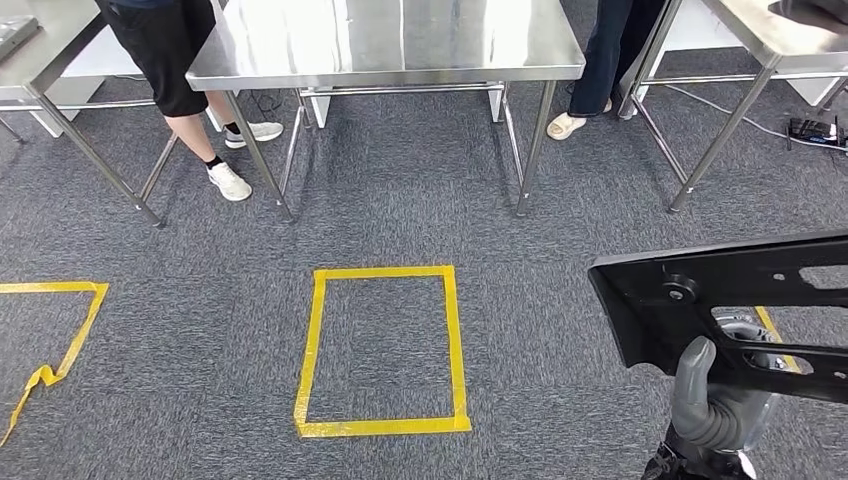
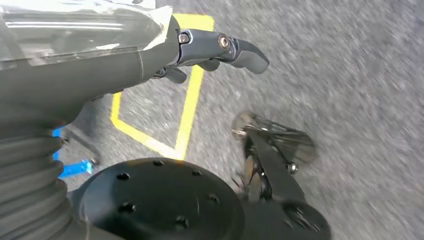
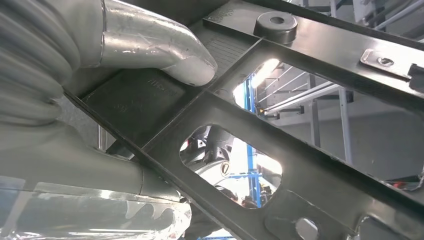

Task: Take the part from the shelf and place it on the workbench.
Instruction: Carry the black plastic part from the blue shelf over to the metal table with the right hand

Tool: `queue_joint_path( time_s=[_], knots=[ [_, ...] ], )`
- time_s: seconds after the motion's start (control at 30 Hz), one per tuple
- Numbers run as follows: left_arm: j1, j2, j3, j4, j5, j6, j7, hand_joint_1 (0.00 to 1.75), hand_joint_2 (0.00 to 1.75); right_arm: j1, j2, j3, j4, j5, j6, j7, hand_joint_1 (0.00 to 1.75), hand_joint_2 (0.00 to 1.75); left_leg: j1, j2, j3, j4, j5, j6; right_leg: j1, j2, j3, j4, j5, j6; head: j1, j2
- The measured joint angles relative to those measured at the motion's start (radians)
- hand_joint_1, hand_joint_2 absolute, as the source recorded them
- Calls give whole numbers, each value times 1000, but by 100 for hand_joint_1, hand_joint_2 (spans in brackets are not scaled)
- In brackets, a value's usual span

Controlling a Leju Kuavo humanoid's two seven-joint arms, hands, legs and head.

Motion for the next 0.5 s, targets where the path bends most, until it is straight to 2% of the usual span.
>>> queue_joint_path(
  time_s=[0.03, 0.07, 0.1, 0.13, 0.17, 0.2, 0.27, 0.37, 0.4, 0.43, 0.5],
  knots=[
    [-1, 1, 0, 0, 1, 1, -2, 0, 175, 2, 0, 0, 0, 0, 0, 0, 175, 175, -5, 0, -34, 41, 1, 7, 6, 1, 6, 0, -5, -6, 0, 0],
    [-1, 1, 0, 0, 0, 1, -2, 0, 175, 3, 0, 0, 1, 0, 0, 0, 175, 175, -10, -1, -47, 43, 24, 17, 12, 4, 13, 0, -10, -12, 0, 0],
    [1, 2, 0, 0, 0, 1, -1, 0, 175, 3, 0, 0, 2, 0, 0, 0, 175, 175, -16, -3, -41, 5, 65, 29, 17, 8, 23, 0, -16, -15, 0, 0],
    [5, 2, 0, 0, 0, 1, 0, 0, 175, 3, 0, 0, 2, -1, 0, 0, 175, 175, -22, -6, -23, -57, 114, 43, 21, 12, 33, 0, -23, -17, 0, 0],
    [8, 2, 0, 0, 0, 1, 0, 0, 175, 4, 0, 1, 2, -1, 0, 0, 175, 175, -29, -10, -2, -117, 150, 58, 25, 16, 38, -1, -29, -16, 2, 0],
    [9, 3, 0, 0, 0, 1, 1, 0, 175, 4, 0, 1, 2, -1, 0, 0, 175, 175, -36, -12, 17, -169, 169, 70, 28, 18, 42, -2, -36, -13, 4, 0],
    [8, 2, -1, 0, 0, 2, 1, 0, 175, 4, 0, 1, 3, 0, 0, -1, 175, 175, -46, -14, 37, -217, 165, 81, 28, 20, 43, -4, -39, -2, 10, 0],
    [10, -3, -1, 1, 1, 3, 2, 0, 175, 5, -1, 1, 3, 0, 0, -2, 175, 175, -42, -15, 69, -249, 161, 84, 27, 15, 51, 21, -40, 15, 11, 0],
    [11, -4, -1, 1, 1, 3, 2, 0, 175, 3, -2, 1, 3, 0, 0, -2, 175, 175, -38, -15, 82, -255, 160, 84, 27, 11, 37, 51, -54, 17, 14, 0],
    [11, -5, -1, 1, 1, 2, 2, 0, 175, 1, -3, 2, 3, 0, 0, -2, 175, 175, -35, -14, 91, -259, 159, 83, 27, 8, 9, 99, -76, 17, 19, 0],
    [10, -6, -1, 1, 2, 1, 2, 0, 175, 0, -5, 2, 3, 0, 0, -2, 175, 175, -33, -13, 98, -260, 150, 82, 23, 5, -74, 223, -118, 22, 26, 0]
  ],
)
